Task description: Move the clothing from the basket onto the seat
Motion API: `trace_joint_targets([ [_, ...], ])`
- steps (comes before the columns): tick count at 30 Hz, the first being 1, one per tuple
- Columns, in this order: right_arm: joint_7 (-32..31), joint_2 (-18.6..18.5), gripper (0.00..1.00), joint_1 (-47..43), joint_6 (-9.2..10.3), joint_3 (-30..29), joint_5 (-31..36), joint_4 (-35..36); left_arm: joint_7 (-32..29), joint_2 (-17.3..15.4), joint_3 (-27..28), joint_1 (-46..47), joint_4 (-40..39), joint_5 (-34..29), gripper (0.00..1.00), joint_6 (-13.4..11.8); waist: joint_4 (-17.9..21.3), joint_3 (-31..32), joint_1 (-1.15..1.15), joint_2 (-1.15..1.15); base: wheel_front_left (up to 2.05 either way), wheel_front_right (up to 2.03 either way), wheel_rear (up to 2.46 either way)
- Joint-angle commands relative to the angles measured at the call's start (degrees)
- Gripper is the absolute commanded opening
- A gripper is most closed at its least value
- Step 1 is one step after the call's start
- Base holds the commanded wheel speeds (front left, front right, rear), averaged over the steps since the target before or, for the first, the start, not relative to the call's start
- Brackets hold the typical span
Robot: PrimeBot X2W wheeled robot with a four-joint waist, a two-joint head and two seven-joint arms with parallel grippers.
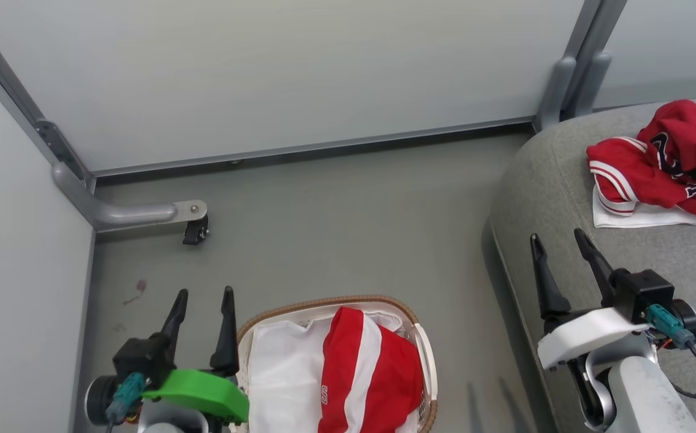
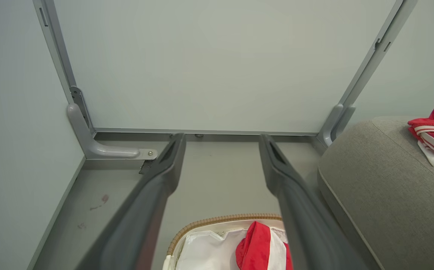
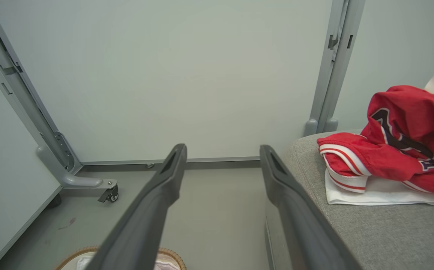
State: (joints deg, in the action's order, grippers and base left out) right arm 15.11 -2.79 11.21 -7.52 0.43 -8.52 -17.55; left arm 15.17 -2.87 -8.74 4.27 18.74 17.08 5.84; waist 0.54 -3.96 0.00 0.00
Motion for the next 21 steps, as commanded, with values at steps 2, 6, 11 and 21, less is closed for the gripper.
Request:
trace_joint_targets([
  [2, 0.1, -0.2, 1.00, 1.7, 0.06, -0.1, 0.2, 0.8, 0.0, -0.1, -1.5, 3.3, 1.9, -1.1, 1.00, 0.2, 0.6, -3.4, 0.00, 0.00, 0.00, 0.00, 0.00],
  [6, 0.1, -0.2, 1.00, 4.5, 0.06, 0.0, 0.4, 2.1, 0.0, -0.1, -4.4, 8.9, 6.7, -0.9, 1.00, 0.3, 1.9, -8.1, 0.00, 0.00, 0.00, 0.00, 0.00],
  [11, 0.1, -0.2, 1.00, 8.7, 0.06, 0.5, -0.1, 4.0, 0.0, -0.1, -8.0, 16.4, 14.8, -0.7, 1.00, 0.7, 4.7, -15.2, 0.00, 0.00, 0.00, 0.00, 0.00],
  [21, 0.1, -0.2, 1.00, 16.2, 0.06, 2.0, -2.9, 8.4, -1.4, -0.7, -13.7, 30.9, 35.5, -0.4, 1.00, 1.5, 12.1, -30.6, 0.00, 0.00, 0.00, 0.00, 0.00],
])
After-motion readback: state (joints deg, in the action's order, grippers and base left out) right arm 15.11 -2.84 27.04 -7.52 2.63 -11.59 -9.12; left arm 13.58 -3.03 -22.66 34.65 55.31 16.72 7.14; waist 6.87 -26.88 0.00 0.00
